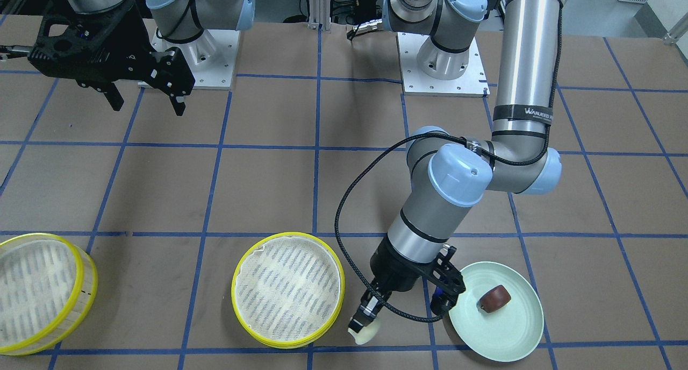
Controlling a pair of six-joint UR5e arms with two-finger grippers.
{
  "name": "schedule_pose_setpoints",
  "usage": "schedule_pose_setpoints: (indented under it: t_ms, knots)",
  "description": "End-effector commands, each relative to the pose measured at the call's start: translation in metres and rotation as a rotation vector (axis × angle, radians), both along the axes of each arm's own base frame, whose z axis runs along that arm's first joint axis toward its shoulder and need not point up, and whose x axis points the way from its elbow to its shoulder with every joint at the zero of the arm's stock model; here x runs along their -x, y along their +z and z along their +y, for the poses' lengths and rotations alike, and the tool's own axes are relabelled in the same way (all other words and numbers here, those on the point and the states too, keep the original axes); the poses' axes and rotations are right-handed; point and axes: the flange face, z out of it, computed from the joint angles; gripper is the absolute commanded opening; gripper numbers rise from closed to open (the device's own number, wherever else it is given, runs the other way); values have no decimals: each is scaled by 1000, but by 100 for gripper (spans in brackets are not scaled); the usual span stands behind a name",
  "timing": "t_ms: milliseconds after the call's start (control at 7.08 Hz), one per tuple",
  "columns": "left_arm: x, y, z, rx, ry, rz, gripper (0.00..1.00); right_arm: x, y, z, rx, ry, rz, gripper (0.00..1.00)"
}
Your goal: Stack buns with steamer
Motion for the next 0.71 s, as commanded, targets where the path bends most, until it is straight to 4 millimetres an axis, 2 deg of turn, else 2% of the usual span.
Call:
schedule_pose_setpoints:
  t_ms: [0, 141, 282, 424, 565]
  knots:
    - [46, -31, 30, -70, 21, 97, 0, 1, -1, -1, -3, 4, 0, 100]
    - [54, -42, 41, -102, 37, 112, 37, 1, -1, -1, -3, 3, 0, 100]
    - [60, -44, 45, -124, 62, 130, 59, 1, -1, -1, -2, 3, 0, 100]
    - [60, -44, 45, -127, 69, 133, 92, 1, -1, -1, -3, 3, 0, 100]
    - [59, -41, 44, -120, 66, 131, 100, 1, -1, -1, -3, 3, 0, 100]
